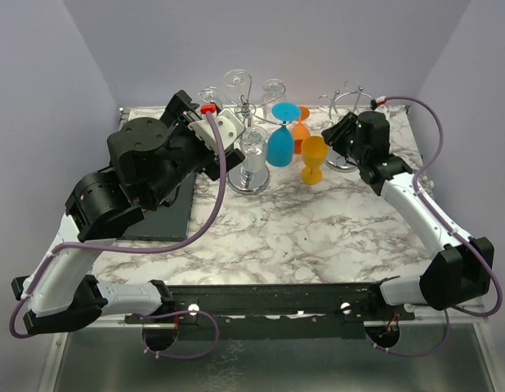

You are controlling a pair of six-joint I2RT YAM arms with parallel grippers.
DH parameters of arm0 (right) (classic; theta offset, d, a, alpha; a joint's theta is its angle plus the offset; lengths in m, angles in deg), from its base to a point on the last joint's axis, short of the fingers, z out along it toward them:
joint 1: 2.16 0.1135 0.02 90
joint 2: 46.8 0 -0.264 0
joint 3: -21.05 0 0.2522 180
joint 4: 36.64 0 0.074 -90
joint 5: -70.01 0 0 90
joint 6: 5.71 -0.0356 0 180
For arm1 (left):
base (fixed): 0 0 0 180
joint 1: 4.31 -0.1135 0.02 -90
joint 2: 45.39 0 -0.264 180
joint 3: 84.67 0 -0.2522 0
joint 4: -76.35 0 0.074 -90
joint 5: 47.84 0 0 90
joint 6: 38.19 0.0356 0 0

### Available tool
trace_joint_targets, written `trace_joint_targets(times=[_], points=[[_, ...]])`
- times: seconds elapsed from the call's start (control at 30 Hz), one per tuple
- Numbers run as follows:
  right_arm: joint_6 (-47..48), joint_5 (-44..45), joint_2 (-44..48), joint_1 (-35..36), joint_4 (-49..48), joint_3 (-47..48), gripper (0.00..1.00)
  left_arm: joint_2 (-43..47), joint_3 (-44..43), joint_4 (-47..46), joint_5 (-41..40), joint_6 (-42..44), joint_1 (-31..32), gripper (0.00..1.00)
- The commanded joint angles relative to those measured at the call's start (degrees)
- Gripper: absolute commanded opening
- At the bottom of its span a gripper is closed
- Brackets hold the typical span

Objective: Place the wine glass upside down on the wine glass rack
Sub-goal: Pick up the wine glass at the center of the board.

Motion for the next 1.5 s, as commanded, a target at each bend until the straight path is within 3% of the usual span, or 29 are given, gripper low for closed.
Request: trace_joint_targets(times=[0.0, 0.17, 1.17, 1.3, 1.47], points=[[9.85, 5.63, 0.66, 2.58, 5.11, -1.97, 0.43, -0.26, 0.09, -1.18, 0.8, -0.95, -0.33, 0.99], [16.01, 3.84, -2.75, 4.11, 7.65, 1.46, 0.44, -0.3, 0.09, -1.18, 0.62, -1.08, -0.33, 0.99], [26.64, -5.03, -15.96, 6.22, 14.2, 10.35, 0.44, 0.02, -0.44, -0.48, 0.44, -1.08, -0.42, 0.99], [27.75, -5.17, -17.62, 6.23, 16.41, 11.04, 0.37, -0.08, -0.59, -0.48, 0.53, -1.13, -0.42, 0.99], [28.0, -3.44, -16.17, 6.22, 16.76, 10.61, 0.16, -0.24, -0.96, -0.39, 0.78, -1.09, -0.42, 0.99]])
